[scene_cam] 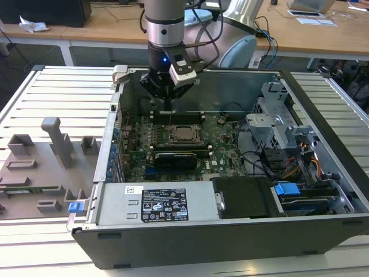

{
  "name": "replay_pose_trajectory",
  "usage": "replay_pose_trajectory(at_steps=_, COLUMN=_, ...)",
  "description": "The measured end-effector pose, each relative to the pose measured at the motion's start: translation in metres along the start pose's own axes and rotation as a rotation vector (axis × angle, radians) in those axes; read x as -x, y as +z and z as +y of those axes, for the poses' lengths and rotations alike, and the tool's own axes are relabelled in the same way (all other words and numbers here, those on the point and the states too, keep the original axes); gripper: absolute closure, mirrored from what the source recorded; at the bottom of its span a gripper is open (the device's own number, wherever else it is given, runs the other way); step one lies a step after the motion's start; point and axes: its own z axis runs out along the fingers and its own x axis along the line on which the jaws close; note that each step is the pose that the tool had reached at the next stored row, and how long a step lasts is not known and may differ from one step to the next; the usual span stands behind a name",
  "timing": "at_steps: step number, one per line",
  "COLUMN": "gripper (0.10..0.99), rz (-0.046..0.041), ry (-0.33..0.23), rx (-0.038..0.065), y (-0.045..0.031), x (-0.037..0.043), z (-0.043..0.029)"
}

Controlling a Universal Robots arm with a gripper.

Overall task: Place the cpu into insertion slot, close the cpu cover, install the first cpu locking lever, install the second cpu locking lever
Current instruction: 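Install the first cpu locking lever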

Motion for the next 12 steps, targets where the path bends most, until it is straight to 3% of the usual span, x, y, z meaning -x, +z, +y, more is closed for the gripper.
replay_pose_trajectory(at_steps=12, gripper=0.980, rz=0.0006, ry=0.000, rx=0.000, y=0.0028, x=0.0227, z=0.0021)
